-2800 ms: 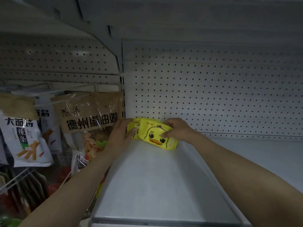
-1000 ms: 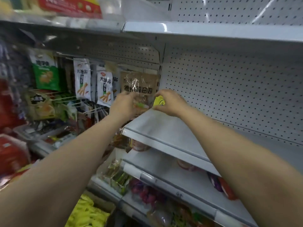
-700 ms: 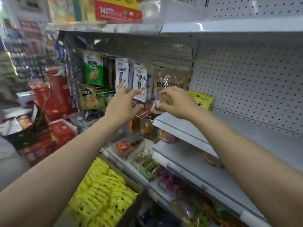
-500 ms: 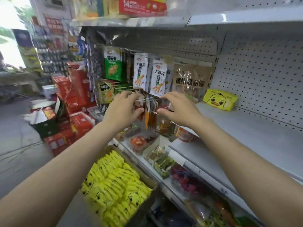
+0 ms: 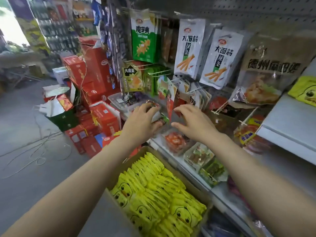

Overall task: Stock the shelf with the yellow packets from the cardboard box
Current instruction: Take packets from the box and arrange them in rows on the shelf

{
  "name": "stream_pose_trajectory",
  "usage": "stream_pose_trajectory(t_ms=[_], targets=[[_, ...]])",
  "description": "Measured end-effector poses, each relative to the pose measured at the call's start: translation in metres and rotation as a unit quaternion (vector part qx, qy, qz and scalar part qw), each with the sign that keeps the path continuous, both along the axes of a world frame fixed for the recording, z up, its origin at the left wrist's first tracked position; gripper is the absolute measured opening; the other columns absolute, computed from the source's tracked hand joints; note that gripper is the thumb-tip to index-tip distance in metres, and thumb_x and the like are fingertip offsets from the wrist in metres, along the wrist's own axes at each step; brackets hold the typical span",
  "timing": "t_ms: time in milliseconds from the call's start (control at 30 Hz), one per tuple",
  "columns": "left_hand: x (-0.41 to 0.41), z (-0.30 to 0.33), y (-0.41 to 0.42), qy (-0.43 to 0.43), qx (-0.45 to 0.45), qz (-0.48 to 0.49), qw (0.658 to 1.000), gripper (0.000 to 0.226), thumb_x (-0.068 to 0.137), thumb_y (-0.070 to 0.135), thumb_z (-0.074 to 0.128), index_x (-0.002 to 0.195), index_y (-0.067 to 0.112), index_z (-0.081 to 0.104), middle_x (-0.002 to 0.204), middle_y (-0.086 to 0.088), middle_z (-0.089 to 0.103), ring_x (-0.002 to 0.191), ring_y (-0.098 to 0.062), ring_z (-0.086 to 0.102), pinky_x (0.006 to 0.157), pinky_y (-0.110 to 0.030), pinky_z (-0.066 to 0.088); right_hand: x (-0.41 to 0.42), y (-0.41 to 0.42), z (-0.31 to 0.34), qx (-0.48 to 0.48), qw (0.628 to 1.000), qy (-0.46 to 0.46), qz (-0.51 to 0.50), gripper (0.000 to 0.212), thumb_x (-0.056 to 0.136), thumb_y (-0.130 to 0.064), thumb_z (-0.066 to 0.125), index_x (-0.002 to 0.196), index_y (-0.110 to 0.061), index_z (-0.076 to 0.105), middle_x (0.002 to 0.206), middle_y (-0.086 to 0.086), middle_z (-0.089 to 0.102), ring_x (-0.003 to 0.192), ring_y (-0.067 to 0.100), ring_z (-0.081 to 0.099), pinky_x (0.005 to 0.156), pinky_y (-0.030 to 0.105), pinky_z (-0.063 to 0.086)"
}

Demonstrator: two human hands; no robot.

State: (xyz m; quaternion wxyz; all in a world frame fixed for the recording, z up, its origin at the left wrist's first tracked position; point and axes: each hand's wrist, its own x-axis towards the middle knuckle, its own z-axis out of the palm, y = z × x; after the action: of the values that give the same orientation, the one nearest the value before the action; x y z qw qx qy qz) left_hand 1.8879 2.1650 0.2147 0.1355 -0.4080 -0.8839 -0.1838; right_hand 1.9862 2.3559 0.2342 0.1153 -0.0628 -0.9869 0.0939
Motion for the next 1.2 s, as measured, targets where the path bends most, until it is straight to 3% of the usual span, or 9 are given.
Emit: stream_pose_trajectory(t_ms=[167,300,500,700,800,967,1100,1200], targets=[[-0.085,-0.067,-0.007,-0.076,-0.063,-0.032,0.995,0.056,0.088,0.041,0.063,0.138,0.021,0.048,0.142,-0.015,0.044,0.129,-0.036,0.042,0.105,-0.047,0.04,-0.072,-0.01,-0.068,-0.06,0.993,-0.096,-0.044,0.057,0.094,-0.043,0.06,0.143,-0.019,0.044,0.148,0.005,0.04,0.138,0.027,0.035,0.11,0.034,0.027],[-0.115,-0.136,-0.009,-0.172,-0.104,-0.052,0.978,0.056,0.086,0.037,0.067,0.137,0.019,0.051,0.137,-0.018,0.048,0.125,-0.038,0.046,0.103,-0.044,0.039,-0.095,-0.019,-0.14,-0.116,0.978,-0.157,-0.08,0.064,0.087,-0.052,0.061,0.137,-0.014,0.051,0.138,0.011,0.052,0.13,0.031,0.045,0.106,0.038,0.036],[-0.134,-0.25,-0.034,-0.341,-0.198,-0.067,0.916,0.061,0.085,0.04,0.07,0.139,0.018,0.05,0.127,-0.019,0.057,0.117,-0.038,0.052,0.094,-0.041,0.043,-0.09,-0.037,-0.256,-0.187,0.921,-0.322,-0.115,0.059,0.087,-0.051,0.066,0.134,-0.019,0.052,0.135,0.008,0.052,0.126,0.03,0.049,0.098,0.04,0.045],[-0.13,-0.332,-0.078,-0.444,-0.269,-0.084,0.851,0.053,0.08,0.043,0.075,0.127,0.021,0.062,0.125,-0.01,0.063,0.118,-0.029,0.056,0.099,-0.04,0.045,-0.066,-0.076,-0.343,-0.288,0.843,-0.433,-0.138,0.053,0.084,-0.048,0.072,0.126,-0.02,0.058,0.13,0.006,0.058,0.118,0.028,0.055,0.088,0.035,0.046],[-0.129,-0.361,-0.094,-0.445,-0.268,-0.075,0.851,0.053,0.074,0.043,0.079,0.122,0.024,0.066,0.122,-0.01,0.065,0.115,-0.031,0.058,0.098,-0.044,0.047,-0.058,-0.091,-0.368,-0.349,0.815,-0.431,-0.165,0.046,0.08,-0.044,0.077,0.119,-0.022,0.063,0.123,0.003,0.064,0.11,0.022,0.061,0.088,0.034,0.049],[-0.128,-0.373,-0.094,-0.436,-0.242,-0.053,0.865,0.058,0.07,0.034,0.084,0.123,0.021,0.065,0.125,-0.009,0.058,0.121,-0.032,0.047,0.101,-0.043,0.039,-0.077,-0.106,-0.387,-0.434,0.801,-0.37,-0.182,0.033,0.082,-0.033,0.078,0.112,-0.02,0.069,0.11,0.001,0.069,0.096,0.011,0.062,0.083,0.027,0.048],[-0.126,-0.38,-0.096,-0.431,-0.211,-0.041,0.876,0.058,0.068,0.028,0.086,0.12,0.017,0.064,0.122,-0.01,0.06,0.118,-0.032,0.049,0.099,-0.041,0.038,-0.096,-0.118,-0.402,-0.437,0.804,-0.359,-0.183,0.031,0.084,-0.029,0.076,0.113,-0.021,0.07,0.117,0.002,0.069,0.105,0.016,0.065,0.088,0.032,0.051],[-0.123,-0.386,-0.102,-0.435,-0.202,-0.035,0.877,0.057,0.068,0.03,0.085,0.119,0.016,0.061,0.12,-0.008,0.06,0.116,-0.031,0.049,0.098,-0.041,0.039,-0.101,-0.122,-0.41,-0.393,0.827,-0.348,-0.2,0.03,0.083,-0.034,0.076,0.111,-0.024,0.07,0.115,-0.002,0.069,0.103,0.018,0.064,0.082,0.032,0.051]])
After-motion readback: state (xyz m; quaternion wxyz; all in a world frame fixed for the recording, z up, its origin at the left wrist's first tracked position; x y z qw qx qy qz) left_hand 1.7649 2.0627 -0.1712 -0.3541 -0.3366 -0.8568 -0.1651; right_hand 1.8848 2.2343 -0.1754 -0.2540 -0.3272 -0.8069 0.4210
